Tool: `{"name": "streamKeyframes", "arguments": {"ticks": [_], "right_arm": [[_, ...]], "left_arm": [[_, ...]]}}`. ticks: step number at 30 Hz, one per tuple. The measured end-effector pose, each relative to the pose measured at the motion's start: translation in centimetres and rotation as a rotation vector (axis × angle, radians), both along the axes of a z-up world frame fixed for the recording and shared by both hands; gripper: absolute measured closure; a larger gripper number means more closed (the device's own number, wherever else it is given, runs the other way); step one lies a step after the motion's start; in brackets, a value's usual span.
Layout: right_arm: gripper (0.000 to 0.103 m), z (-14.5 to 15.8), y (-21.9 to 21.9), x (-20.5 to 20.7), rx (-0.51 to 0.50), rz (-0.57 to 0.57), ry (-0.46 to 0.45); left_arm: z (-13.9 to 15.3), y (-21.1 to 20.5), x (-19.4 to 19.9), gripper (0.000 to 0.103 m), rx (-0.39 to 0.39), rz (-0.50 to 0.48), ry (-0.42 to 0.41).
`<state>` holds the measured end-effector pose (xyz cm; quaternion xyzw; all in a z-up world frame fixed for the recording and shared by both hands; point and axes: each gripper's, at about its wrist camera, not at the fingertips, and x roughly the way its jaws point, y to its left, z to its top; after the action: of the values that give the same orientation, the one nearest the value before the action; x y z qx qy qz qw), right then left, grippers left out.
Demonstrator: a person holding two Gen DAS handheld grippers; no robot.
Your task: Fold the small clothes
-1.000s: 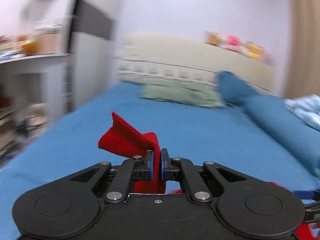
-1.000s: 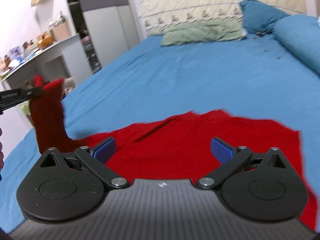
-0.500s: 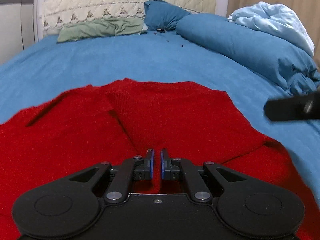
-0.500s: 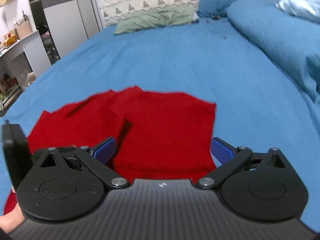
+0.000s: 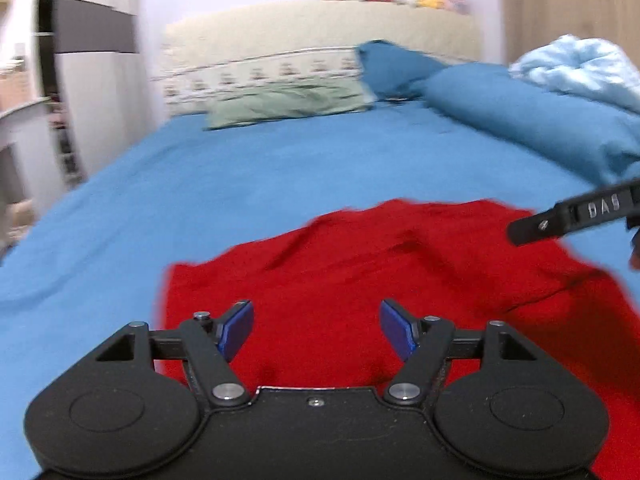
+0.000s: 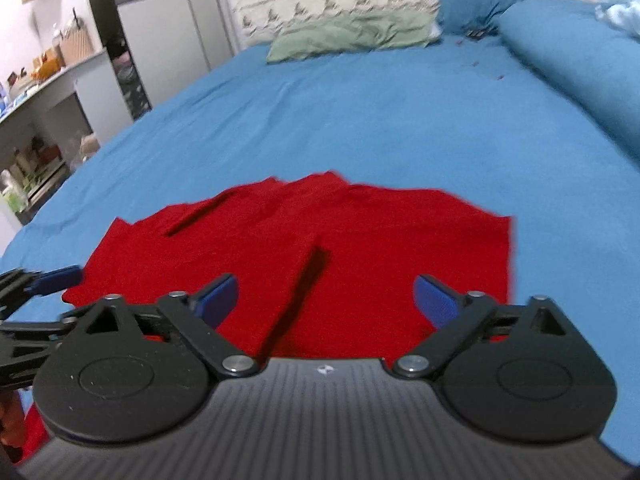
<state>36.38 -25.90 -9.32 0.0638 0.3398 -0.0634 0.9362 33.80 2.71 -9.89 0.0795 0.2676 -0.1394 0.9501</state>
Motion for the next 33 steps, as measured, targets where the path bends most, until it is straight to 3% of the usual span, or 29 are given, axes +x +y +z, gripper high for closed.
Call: {"name": "streamKeyframes", "arguments": {"ticks": [2, 7, 10, 13, 21, 23, 24, 25, 30, 33], "right_arm": [[0.019, -1.1, 0.7, 1.9, 0.008, 0.006, 0.03], [0.037, -3.7, 2.3, 5.6, -0.051, 0.005, 0.081], [0.064, -4.4, 2.6, 6.8, -0.033, -0.008, 0.114], [0.078, -3.8, 3.0, 7.2, -0.055, -0.027, 0.105], [0.078, 1.6, 0.7, 6.9, -0.104, -0.088, -0.021], [0.078, 2.3, -0.1, 6.5, -0.108, -0.099, -0.026], [0.078, 2.5, -0.5, 6.4, -0.109, -0.109, -0.025], [0.078, 2.7, -0.9, 6.3, -0.106, -0.115, -0.027], [0.078, 2.6, -3.0, 5.0, -0.084, -0.169, -0.092], [0.078, 0.4, -5.1, 3.8, -0.045, -0.226, -0.076]], "left_arm": [[-1.2, 2.2, -0.3, 0.029, -0.003, 0.049, 0.004], [-2.9, 5.6, 0.8, 0.029, -0.032, 0.132, 0.08], [-3.3, 7.1, 1.1, 0.029, -0.037, 0.171, 0.102], [-3.8, 7.9, 1.5, 0.029, -0.045, 0.18, 0.135], [-4.6, 8.3, 1.7, 0.03, -0.084, 0.155, 0.111], [-4.8, 7.7, 2.4, 0.042, -0.081, 0.138, 0.105], [-4.9, 7.5, 2.7, 0.068, -0.085, 0.13, 0.113], [-5.1, 7.5, 2.9, 0.087, -0.089, 0.125, 0.131], [-4.9, 7.7, 2.5, 0.095, -0.067, 0.129, 0.125], [-5.1, 8.2, 2.5, 0.095, -0.078, 0.137, 0.132]]}}
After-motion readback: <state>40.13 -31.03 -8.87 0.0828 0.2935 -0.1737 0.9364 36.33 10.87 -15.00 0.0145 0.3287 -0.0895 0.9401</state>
